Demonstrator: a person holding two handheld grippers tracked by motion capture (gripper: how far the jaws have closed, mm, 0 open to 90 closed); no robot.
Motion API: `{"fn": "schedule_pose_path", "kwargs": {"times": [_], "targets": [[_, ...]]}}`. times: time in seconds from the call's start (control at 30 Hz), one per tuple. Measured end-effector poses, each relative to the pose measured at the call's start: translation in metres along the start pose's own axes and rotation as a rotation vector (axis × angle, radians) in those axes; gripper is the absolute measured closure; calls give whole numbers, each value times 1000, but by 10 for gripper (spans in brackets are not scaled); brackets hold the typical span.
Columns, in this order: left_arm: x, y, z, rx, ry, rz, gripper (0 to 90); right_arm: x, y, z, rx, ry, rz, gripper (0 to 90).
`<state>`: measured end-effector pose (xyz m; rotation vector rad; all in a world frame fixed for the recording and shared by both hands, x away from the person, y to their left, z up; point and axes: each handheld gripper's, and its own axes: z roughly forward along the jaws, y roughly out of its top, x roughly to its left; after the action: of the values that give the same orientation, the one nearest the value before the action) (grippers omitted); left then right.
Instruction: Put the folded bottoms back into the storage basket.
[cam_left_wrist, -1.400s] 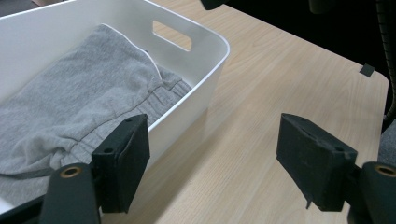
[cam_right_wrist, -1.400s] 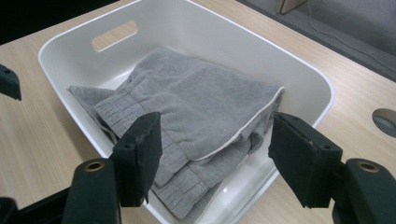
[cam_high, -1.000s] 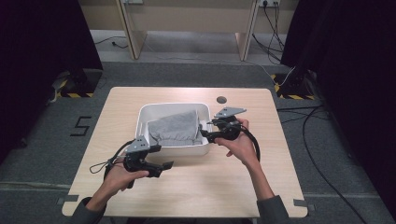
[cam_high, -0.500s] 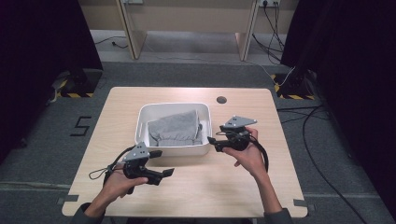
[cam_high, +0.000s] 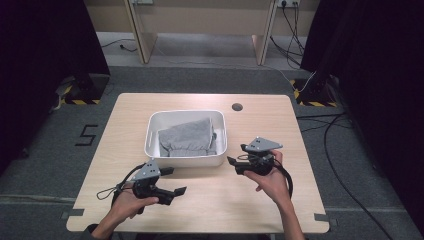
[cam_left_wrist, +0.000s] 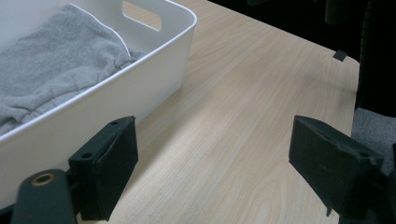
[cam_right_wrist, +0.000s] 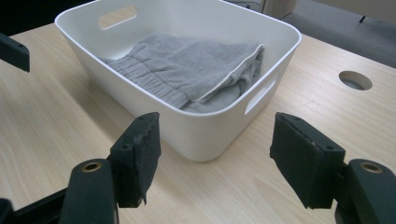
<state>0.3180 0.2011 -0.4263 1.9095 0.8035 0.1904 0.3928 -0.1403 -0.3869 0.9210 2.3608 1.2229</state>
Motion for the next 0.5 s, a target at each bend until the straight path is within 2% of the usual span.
{"fn": "schedule_pose_path", "kwargs": {"times": [0.27,0.5], "targets": [[1,-8,1,10,7,-3,154,7,-16,-3,-21,7,11,342],[4,-17,2,20,13,-18,154,9,-28,-4,-2,12,11,341]]}}
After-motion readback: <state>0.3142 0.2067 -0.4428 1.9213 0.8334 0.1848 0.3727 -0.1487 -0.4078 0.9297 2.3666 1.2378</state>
